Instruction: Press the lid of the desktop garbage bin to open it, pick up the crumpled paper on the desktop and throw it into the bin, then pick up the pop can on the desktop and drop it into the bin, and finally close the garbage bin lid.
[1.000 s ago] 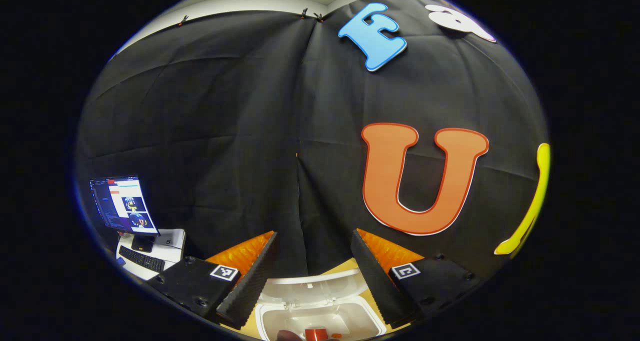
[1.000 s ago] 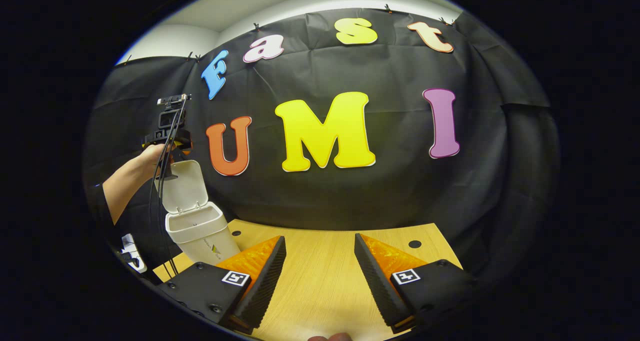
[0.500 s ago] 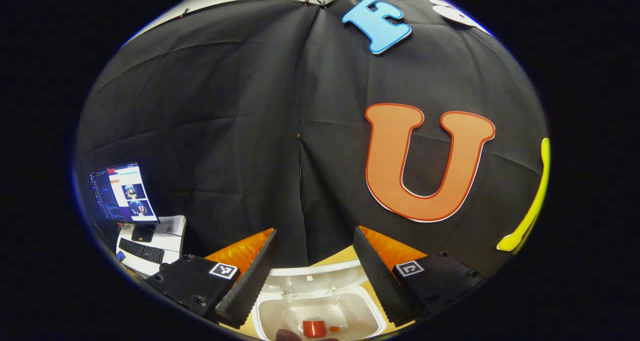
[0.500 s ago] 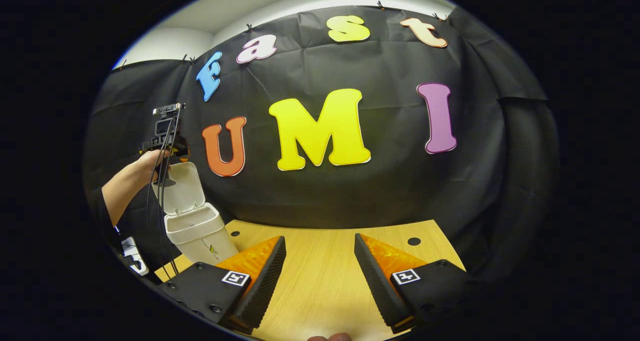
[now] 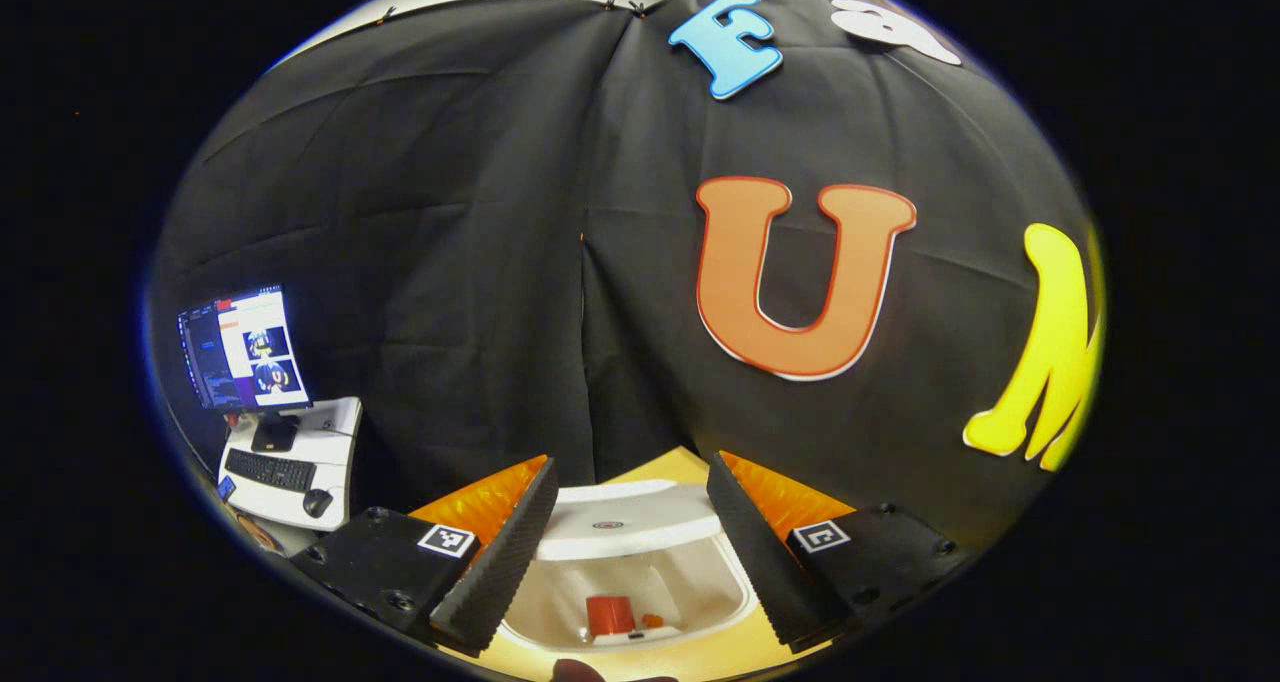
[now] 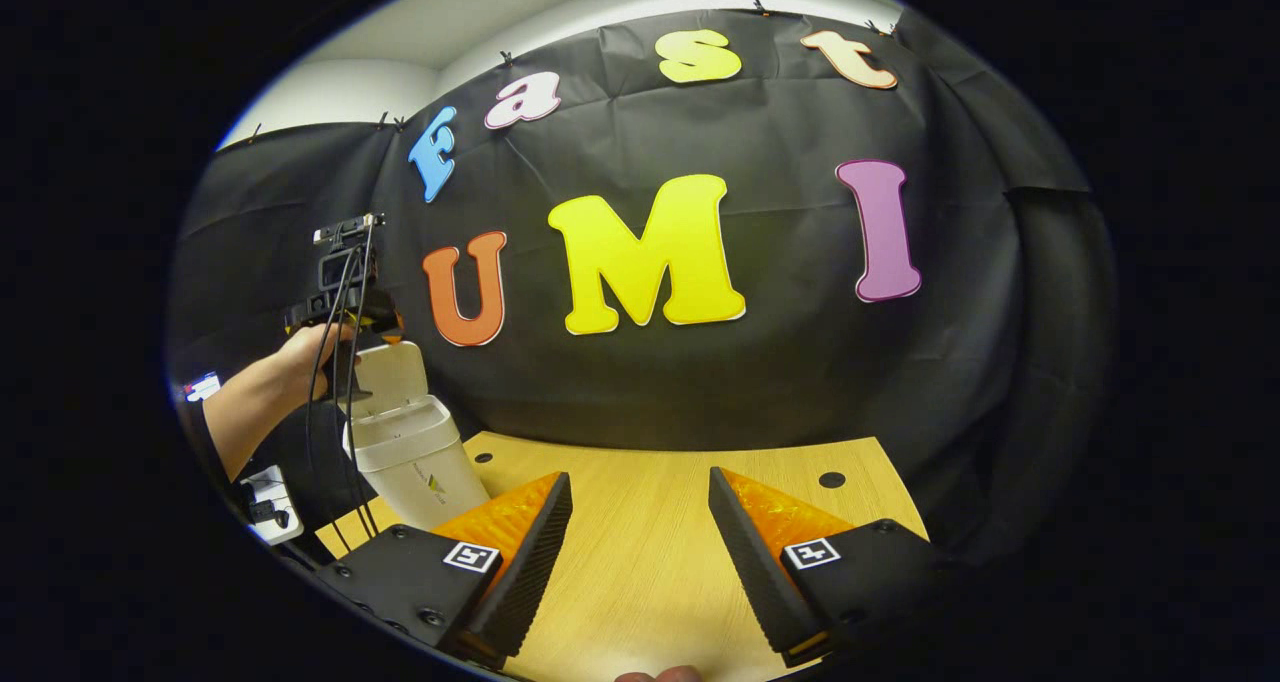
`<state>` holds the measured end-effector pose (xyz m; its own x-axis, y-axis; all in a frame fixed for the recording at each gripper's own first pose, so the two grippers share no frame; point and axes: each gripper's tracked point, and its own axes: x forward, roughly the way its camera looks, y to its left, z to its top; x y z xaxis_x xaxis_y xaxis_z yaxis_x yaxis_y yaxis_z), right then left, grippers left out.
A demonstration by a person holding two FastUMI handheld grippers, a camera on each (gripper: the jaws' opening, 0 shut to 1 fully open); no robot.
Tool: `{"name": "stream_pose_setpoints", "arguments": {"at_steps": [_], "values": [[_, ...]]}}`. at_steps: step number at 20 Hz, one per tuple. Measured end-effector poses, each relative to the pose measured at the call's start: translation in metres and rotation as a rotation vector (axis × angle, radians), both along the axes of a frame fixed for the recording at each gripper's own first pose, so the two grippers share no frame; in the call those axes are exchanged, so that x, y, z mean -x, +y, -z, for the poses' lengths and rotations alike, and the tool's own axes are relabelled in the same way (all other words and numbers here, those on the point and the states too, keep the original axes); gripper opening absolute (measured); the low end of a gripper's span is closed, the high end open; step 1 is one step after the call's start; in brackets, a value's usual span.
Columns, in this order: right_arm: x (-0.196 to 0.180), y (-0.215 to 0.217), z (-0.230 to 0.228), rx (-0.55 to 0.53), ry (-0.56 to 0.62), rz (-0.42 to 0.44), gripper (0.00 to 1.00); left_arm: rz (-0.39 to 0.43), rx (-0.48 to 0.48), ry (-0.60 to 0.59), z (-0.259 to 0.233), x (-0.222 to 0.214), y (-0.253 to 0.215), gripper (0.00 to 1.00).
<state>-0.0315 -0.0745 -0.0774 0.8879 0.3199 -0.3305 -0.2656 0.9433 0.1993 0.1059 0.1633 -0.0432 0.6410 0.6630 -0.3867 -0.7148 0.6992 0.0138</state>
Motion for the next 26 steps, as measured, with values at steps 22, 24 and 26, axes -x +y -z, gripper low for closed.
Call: {"name": "stream_pose_setpoints", "arguments": {"at_steps": [22, 24, 26], "values": [[0.014, 0.006, 0.044, -0.015, 0.095, 0.012, 0.88, 0.173, -0.018, -0.006, 0.107, 0.042, -0.052, 0.97], [0.016, 0.01, 0.045, -0.009, 0.091, 0.007, 0.87, 0.21, -0.09, -0.006, 0.097, 0.04, -0.052, 0.95], [0.017, 0.018, 0.049, 0.002, 0.095, -0.01, 0.88, 0.209, -0.059, -0.049, 0.107, 0.043, -0.052, 0.92]]}}
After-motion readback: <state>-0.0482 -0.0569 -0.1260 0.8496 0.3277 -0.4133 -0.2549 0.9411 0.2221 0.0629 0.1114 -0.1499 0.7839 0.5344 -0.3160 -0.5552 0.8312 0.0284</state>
